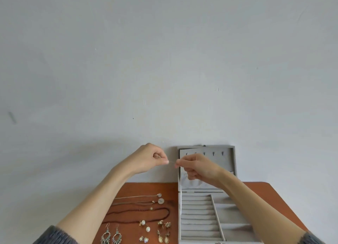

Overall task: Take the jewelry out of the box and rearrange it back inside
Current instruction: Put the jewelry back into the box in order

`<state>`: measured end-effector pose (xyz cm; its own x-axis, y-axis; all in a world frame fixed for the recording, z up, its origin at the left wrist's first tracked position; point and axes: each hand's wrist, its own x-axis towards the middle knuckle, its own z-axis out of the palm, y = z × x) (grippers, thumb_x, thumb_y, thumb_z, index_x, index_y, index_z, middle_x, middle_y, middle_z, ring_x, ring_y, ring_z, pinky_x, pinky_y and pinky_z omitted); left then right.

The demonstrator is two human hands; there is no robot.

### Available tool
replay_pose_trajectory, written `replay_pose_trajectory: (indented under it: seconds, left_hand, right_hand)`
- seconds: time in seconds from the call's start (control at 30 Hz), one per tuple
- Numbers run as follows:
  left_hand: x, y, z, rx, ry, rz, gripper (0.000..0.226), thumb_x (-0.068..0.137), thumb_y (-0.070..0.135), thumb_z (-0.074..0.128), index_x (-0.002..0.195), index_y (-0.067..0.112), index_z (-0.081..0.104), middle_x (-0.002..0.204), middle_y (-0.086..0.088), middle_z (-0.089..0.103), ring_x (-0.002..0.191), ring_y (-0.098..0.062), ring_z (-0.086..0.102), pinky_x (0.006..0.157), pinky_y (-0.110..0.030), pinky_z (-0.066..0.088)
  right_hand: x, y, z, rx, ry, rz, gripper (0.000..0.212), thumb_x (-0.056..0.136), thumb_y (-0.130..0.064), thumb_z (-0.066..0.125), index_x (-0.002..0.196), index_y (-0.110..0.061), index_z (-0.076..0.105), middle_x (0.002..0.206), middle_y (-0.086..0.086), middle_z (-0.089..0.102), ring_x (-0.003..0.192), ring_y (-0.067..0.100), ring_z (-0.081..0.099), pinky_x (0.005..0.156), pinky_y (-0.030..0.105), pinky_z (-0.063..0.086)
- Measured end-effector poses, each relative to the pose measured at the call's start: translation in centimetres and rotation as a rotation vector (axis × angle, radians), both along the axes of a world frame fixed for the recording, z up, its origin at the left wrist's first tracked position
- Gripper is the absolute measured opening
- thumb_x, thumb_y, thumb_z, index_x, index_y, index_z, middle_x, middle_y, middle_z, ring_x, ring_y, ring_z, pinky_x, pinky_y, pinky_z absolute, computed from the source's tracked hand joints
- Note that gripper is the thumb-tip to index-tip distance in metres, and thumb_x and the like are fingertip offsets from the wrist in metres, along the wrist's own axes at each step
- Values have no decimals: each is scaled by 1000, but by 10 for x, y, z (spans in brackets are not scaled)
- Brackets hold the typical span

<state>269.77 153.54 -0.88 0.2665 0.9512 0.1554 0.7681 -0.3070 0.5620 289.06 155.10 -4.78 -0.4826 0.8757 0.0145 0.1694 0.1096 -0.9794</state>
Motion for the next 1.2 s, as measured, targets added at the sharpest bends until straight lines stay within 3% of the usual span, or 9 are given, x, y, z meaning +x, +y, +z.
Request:
replay_pose_trajectory:
  seconds: [0.23, 0.33, 0.5, 0.6, 0.73, 0.87, 0.97, 1.1, 1.2]
  left_hand:
    - [39, 24, -17, 47, -54, 73, 15, 87, 30, 62, 81, 18, 70, 66, 15, 56, 65, 2, 50, 57, -12, 34]
    - [51, 46, -33, 61, -127, 166, 20, 87, 31, 62, 79, 13, 69, 81, 0, 68, 78, -11, 60, 63, -17, 41]
    - [74, 76, -62, 137, -114, 341, 36, 87, 30, 61, 59, 7, 57, 58, -5, 49, 57, -17, 44, 50, -20, 31]
    - [81, 88, -71, 179, -116, 418, 49, 87, 31, 60, 48, 15, 36, 44, 0, 33, 46, -16, 33, 47, -26, 25]
    - [87, 96, -79, 233, -133, 485, 52, 87, 32, 58, 45, 16, 33, 41, 2, 31, 44, -17, 32, 48, -28, 26]
    - [87, 99, -87, 163, -154, 504, 50, 89, 36, 54, 48, 9, 51, 46, -3, 45, 48, -21, 44, 50, -27, 31]
    - [85, 96, -91, 59, -155, 487, 46, 91, 39, 50, 71, 2, 69, 61, -9, 59, 58, -20, 55, 54, -26, 38]
    - [84, 84, -99, 16, -59, 418, 42, 95, 33, 45, 79, 2, 69, 74, -12, 69, 67, -21, 63, 65, -30, 50]
    - [89, 79, -102, -32, 60, 253, 28, 90, 11, 45, 71, 5, 65, 74, -9, 66, 77, -21, 67, 65, -31, 50]
  right_hand:
    - [29, 19, -2, 148, -134, -215, 18, 87, -19, 61, 86, -4, 72, 45, -8, 35, 46, 10, 26, 47, 19, 26]
    - [35, 34, -11, 200, -168, -308, 20, 88, -21, 60, 77, -9, 71, 49, -2, 36, 44, 9, 27, 42, 12, 26]
    - [26, 66, -37, 279, -296, -522, 31, 88, -20, 56, 75, 6, 65, 52, 2, 40, 47, 10, 32, 41, 14, 26]
    - [20, 81, -49, 306, -339, -616, 42, 91, -25, 54, 54, -8, 44, 47, 0, 36, 47, 13, 32, 47, 24, 27]
    - [15, 90, -56, 310, -327, -696, 41, 92, -31, 51, 54, -18, 44, 50, -3, 44, 49, 13, 40, 46, 25, 30]
    - [13, 88, -64, 296, -349, -727, 45, 91, -31, 51, 51, -15, 39, 49, 0, 42, 49, 18, 41, 45, 26, 29]
    - [16, 86, -69, 262, -368, -721, 46, 91, -31, 51, 50, -14, 38, 50, 2, 42, 57, 24, 45, 52, 27, 32]
    - [26, 82, -76, 242, -389, -640, 39, 91, -25, 53, 55, -12, 46, 55, 4, 49, 62, 22, 49, 54, 28, 36]
    - [38, 78, -77, 248, -401, -575, 24, 90, -22, 55, 71, -11, 65, 74, 8, 66, 77, 22, 59, 68, 26, 45]
